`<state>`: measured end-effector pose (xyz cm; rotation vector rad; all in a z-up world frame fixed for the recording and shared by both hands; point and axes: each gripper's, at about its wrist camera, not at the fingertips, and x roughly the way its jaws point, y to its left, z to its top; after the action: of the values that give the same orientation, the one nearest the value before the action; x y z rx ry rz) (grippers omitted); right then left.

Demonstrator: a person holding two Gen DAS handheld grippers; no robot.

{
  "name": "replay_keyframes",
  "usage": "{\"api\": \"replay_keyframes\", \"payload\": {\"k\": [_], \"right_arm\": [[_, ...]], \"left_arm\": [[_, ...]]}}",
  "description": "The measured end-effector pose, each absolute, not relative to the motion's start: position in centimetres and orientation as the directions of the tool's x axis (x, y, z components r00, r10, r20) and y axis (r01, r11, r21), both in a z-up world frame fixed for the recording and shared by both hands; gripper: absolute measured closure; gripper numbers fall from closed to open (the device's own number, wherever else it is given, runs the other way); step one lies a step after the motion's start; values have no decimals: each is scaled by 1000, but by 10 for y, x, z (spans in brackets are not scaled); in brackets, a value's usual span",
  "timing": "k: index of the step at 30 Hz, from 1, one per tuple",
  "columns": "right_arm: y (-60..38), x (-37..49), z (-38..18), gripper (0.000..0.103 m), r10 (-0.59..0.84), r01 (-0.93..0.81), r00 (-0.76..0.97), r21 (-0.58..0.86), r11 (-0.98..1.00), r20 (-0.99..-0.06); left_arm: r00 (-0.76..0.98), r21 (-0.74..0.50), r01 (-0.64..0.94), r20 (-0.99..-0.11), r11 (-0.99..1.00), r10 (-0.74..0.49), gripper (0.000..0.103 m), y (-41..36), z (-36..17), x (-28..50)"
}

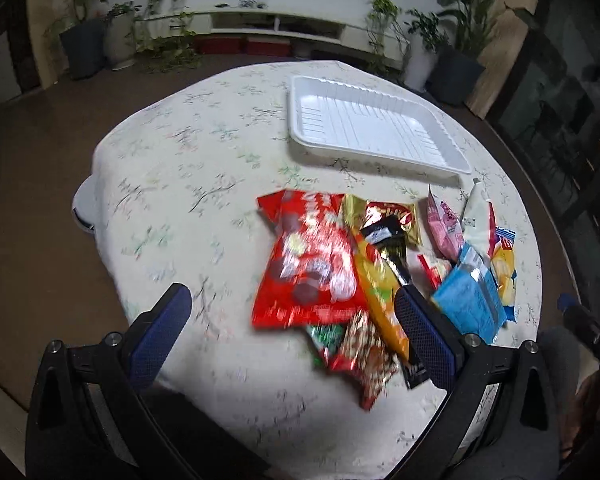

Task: Organize snacks
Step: 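Grasp the red chocolate bag with the left gripper while the right grasps the blue cake packet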

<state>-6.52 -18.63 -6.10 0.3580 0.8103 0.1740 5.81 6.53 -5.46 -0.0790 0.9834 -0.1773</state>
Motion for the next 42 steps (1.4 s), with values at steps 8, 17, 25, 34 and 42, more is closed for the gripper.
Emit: {"api": "replay_keyframes", "payload": {"k": [8,17,25,34,42], "right_arm": [[-195,-57,-70,13,230,35,653,333,942,-722],[-196,-47,-79,14,237,38,623,331,943,-745],[-196,-43,-82,14,238,39,610,330,943,-755],[-192,-45,-82,14,240,24,611,320,947,-755],[-202,-44,-83,21,227,54,624,331,942,-748]], "left_arm": [[431,-44,182,-895,982,-119,11,54,-72,127],[389,-6,217,-916,976,-92,25,40,-97,149],[376,39,255,-925,966,-62,23,34,-104,168],[344,-35,305,-928,952,-145,59,34,-109,180],[357,-98,314,-909,944,-213,73,46,-105,179]]}}
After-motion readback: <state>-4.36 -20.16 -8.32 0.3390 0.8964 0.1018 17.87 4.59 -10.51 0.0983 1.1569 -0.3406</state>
